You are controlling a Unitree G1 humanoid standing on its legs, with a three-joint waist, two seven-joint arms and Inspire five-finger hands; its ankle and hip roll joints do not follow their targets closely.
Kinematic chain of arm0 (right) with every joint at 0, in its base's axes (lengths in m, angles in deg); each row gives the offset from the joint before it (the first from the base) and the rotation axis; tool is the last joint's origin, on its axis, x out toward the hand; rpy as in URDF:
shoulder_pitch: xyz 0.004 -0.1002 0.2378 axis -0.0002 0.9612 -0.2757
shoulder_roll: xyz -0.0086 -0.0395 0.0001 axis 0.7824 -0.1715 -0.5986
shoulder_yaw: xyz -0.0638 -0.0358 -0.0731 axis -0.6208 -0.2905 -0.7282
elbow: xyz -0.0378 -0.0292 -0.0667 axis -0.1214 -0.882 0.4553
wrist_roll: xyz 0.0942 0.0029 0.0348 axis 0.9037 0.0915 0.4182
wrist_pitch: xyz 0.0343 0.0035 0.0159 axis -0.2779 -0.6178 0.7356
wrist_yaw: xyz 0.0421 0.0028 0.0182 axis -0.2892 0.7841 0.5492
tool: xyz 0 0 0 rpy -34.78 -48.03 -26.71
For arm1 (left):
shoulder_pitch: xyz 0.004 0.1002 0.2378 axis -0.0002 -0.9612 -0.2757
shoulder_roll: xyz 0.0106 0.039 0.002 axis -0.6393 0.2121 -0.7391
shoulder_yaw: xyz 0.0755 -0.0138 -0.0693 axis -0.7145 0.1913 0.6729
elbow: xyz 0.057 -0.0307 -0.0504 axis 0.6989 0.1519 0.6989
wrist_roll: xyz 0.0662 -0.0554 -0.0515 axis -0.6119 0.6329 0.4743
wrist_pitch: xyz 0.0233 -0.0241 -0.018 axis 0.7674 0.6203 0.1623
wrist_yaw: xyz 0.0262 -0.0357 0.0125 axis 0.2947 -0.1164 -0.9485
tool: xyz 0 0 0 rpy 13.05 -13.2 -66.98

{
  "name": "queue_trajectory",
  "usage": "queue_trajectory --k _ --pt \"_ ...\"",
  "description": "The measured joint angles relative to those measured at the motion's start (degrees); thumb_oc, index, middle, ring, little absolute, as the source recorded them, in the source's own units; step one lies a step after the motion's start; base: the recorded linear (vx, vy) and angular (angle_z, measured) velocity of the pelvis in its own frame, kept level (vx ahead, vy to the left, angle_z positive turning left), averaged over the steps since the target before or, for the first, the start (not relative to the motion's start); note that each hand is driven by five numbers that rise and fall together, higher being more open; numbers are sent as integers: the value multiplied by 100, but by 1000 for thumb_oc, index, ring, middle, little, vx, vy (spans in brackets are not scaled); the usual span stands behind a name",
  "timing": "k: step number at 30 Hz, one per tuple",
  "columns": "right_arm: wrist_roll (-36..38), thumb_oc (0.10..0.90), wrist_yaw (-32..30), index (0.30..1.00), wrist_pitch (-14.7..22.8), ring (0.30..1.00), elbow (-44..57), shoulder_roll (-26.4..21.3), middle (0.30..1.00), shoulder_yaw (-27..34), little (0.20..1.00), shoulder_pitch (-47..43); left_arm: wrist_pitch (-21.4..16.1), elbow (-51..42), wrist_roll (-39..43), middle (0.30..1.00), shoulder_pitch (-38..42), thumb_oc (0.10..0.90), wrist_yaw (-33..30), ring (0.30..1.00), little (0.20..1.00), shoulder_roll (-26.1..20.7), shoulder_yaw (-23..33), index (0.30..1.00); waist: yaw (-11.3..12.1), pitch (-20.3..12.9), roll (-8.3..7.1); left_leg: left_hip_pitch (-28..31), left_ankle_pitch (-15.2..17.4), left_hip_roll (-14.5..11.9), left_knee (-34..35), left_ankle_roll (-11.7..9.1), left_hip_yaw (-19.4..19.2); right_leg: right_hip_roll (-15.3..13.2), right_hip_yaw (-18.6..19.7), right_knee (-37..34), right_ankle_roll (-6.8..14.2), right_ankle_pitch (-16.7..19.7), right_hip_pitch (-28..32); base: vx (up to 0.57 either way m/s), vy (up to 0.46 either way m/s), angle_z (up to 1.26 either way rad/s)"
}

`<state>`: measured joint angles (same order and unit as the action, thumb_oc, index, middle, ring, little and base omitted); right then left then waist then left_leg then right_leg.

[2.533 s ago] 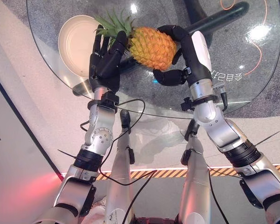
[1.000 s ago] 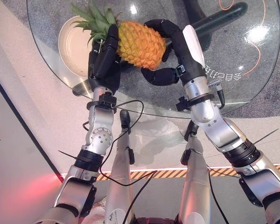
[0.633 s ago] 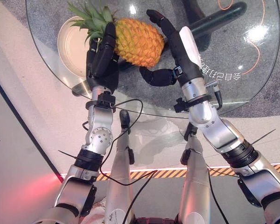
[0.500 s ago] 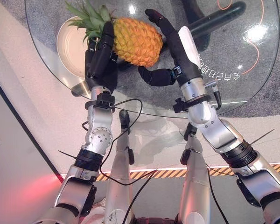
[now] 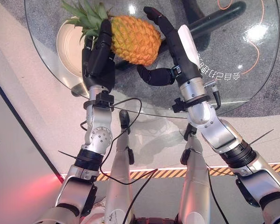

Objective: Pick up the fruit to the plate

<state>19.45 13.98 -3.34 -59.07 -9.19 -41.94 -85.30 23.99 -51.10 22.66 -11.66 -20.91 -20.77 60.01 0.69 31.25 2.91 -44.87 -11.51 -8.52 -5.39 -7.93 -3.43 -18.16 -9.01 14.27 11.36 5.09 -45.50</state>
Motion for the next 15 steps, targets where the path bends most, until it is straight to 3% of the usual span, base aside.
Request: queue_trajectory --k 15 --pt "-4 800 -4 900 1 900 0 35 900 16 900 -2 -270 1 -288 300 -6 100 -534 300 200 121 0 300 53 0 0 1 -1 0 1 0 3 -1 -1 2 0 0 1 0 0 0"
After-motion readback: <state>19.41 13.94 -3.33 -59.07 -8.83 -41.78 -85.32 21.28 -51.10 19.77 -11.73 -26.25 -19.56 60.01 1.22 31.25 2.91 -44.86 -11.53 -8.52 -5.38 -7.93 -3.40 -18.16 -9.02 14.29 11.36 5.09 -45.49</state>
